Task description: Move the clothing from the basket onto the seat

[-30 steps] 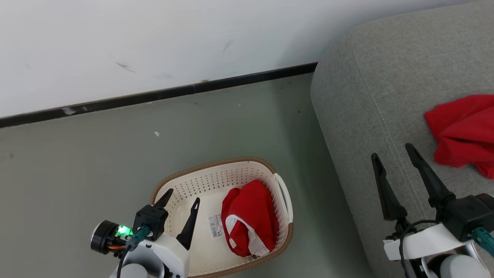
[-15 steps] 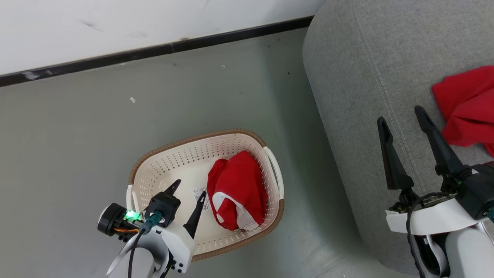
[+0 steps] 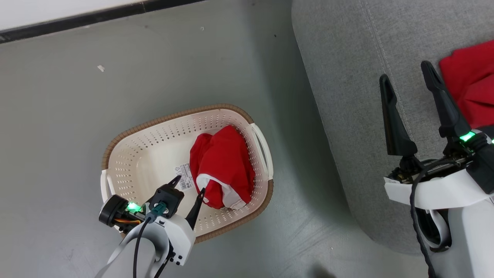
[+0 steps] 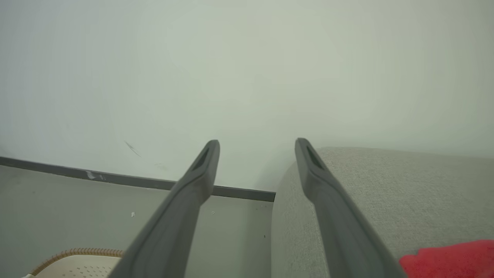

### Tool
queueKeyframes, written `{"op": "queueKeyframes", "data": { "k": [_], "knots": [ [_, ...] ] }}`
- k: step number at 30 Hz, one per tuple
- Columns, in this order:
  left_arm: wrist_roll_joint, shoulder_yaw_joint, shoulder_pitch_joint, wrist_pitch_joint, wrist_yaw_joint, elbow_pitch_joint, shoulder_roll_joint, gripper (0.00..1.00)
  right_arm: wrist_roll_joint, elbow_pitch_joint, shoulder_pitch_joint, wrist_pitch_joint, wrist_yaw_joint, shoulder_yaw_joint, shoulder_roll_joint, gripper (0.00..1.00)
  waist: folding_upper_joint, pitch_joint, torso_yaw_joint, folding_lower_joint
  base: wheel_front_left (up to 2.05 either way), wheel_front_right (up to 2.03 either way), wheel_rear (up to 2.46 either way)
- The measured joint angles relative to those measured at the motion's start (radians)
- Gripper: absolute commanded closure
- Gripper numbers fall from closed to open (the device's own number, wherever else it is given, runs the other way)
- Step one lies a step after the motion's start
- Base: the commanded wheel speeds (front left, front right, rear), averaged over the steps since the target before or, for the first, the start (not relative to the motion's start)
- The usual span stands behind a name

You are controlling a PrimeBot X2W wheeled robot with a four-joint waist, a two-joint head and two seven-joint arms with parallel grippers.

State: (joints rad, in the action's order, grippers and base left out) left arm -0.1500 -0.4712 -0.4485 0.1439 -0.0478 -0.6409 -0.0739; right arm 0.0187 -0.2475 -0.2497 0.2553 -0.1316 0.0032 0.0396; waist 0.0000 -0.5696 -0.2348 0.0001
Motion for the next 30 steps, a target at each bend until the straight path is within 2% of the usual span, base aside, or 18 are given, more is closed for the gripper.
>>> {"op": "queueKeyframes", "data": {
  "k": [10, 30],
  "knots": [
    [0.009, 0.000, -0.079, 0.026, 0.000, -0.076, 0.004, 0.00, -0.010, -0.027, -0.088, 0.000, 0.000, 0.040, 0.001, 0.00, 0.0000, -0.084, -0.038, 0.0000, 0.00, 0.00, 0.00],
    [0.029, -0.007, -0.190, 0.051, -0.008, -0.199, 0.002, 0.00, -0.040, -0.028, -0.161, 0.000, 0.000, 0.044, 0.001, 0.00, 0.0000, -0.222, -0.096, 0.0000, 0.00, 0.00, 0.00]
  ]
}}
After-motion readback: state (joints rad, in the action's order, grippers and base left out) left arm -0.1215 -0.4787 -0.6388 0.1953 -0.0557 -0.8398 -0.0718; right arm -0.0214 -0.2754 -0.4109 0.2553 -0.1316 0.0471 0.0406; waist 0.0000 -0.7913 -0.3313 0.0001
